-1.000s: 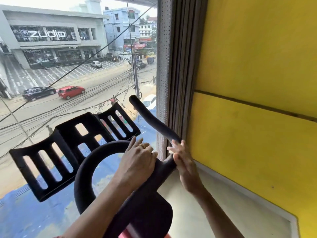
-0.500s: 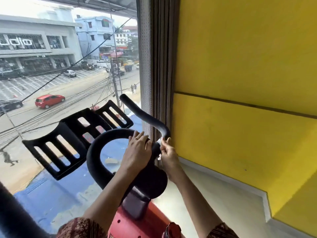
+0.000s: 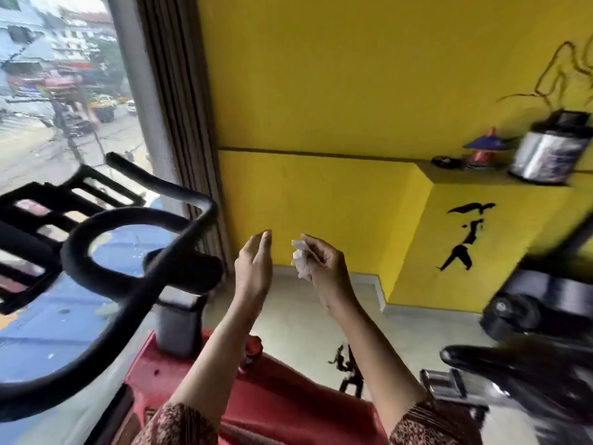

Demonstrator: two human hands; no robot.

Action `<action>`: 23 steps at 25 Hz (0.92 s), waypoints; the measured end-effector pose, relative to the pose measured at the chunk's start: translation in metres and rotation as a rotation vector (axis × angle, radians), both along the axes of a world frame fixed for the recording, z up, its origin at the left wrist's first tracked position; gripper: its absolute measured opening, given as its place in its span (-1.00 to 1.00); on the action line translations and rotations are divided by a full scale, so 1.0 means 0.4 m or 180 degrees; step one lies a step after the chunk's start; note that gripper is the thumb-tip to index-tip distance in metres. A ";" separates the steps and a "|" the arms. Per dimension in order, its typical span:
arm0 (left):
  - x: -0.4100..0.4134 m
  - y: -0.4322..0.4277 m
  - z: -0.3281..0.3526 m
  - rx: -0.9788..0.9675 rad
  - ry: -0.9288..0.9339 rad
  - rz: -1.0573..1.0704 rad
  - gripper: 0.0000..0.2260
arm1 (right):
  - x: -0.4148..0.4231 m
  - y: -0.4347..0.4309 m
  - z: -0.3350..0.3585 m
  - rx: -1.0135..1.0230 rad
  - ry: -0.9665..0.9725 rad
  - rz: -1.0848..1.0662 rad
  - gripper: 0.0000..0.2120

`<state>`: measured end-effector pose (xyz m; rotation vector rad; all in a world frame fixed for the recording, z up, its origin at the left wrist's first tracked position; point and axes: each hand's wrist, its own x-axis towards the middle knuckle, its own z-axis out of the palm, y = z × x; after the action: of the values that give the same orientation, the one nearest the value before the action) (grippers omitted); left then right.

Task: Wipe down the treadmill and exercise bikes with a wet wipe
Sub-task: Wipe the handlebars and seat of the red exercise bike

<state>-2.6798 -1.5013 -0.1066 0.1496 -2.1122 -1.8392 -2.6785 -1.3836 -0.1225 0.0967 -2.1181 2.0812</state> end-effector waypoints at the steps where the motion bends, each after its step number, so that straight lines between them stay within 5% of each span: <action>1: 0.010 0.059 -0.011 0.0037 -0.0041 -0.0212 -0.69 | 0.033 0.064 -0.007 -0.0004 -0.0005 -0.0214 -0.73; 12: 0.171 0.639 -0.193 -0.0566 -0.0373 -0.2027 -0.74 | 0.353 0.660 -0.198 0.0570 -0.0662 -0.2001 -0.68; 19: 0.181 0.813 -0.338 -0.1516 -0.0668 -0.1882 -0.68 | 0.362 0.944 -0.356 0.2238 -0.0481 -0.2247 -0.72; 23: 0.192 0.837 -0.413 -0.2028 -0.0794 -0.1779 -0.56 | 0.337 0.938 -0.475 0.3343 -0.0580 -0.1847 -0.46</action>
<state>-2.6031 -1.1664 -0.2719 -0.4252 -3.0322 -1.3222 -2.5436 -1.0082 -0.3124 -0.5210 -2.6627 0.5711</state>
